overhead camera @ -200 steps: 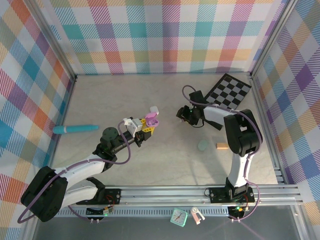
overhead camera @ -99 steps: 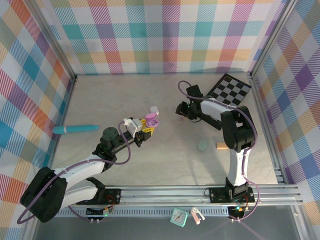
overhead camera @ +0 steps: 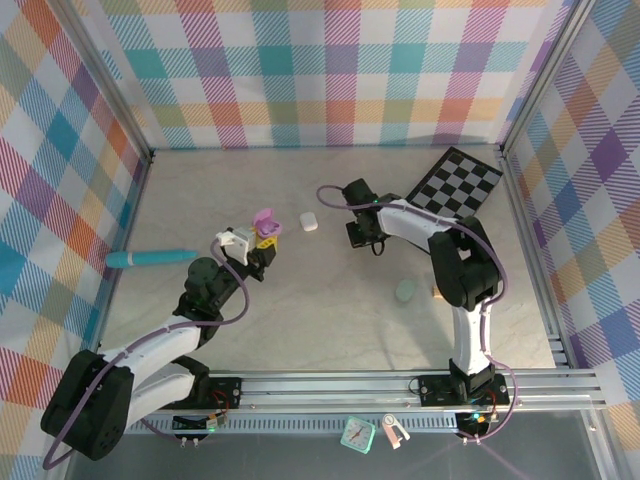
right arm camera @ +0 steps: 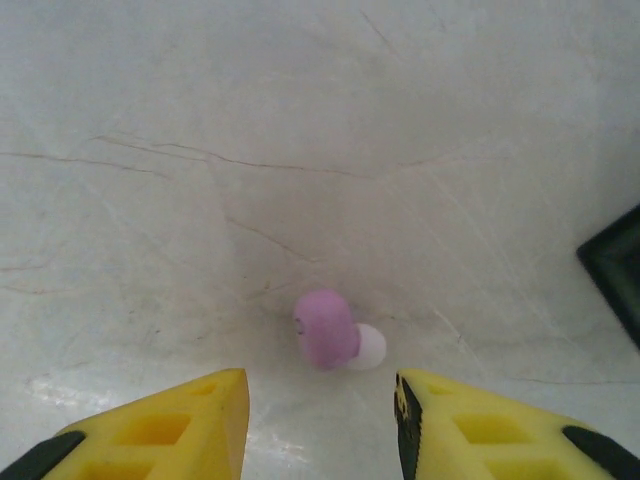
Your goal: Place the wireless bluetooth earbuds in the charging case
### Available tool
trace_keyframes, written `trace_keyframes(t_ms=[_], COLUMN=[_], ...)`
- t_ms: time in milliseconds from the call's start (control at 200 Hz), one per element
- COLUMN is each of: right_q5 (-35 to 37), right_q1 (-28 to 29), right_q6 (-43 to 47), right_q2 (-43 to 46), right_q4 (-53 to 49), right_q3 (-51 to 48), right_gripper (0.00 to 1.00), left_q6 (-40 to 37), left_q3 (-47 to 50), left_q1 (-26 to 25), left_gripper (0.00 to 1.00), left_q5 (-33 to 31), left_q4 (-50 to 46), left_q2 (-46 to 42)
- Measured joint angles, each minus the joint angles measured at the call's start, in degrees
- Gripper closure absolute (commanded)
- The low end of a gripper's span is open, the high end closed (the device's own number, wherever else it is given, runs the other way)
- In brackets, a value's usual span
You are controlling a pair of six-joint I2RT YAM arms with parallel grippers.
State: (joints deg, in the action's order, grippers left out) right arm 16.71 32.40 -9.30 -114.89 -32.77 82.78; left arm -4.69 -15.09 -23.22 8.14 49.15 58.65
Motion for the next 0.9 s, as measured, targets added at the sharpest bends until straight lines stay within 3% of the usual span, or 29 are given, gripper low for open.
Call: trace_keyframes(t_ms=[180, 385, 905], right_q5=[8.5, 12.9, 15.23], right_q1=[3.58, 4.57, 4.52], right_q6=[5.03, 8.13, 10.03], right_q2=[-2.73, -6.47, -9.57], right_q4=[-1.46, -3.28, -5.68], right_q3=[4.98, 7.34, 10.23], right_gripper=[0.58, 0.59, 0.6], left_q6=[0.85, 0.92, 0.83], left_q3=[0.0, 0.0, 0.0], left_q1=[0.28, 0.28, 0.28], left_gripper=[0.76, 0.76, 0.76], left_q5=[-2.36, -3.3, -2.67], left_q4=[0.02, -1.33, -2.8], left_q2=[-2.78, -5.2, -5.14])
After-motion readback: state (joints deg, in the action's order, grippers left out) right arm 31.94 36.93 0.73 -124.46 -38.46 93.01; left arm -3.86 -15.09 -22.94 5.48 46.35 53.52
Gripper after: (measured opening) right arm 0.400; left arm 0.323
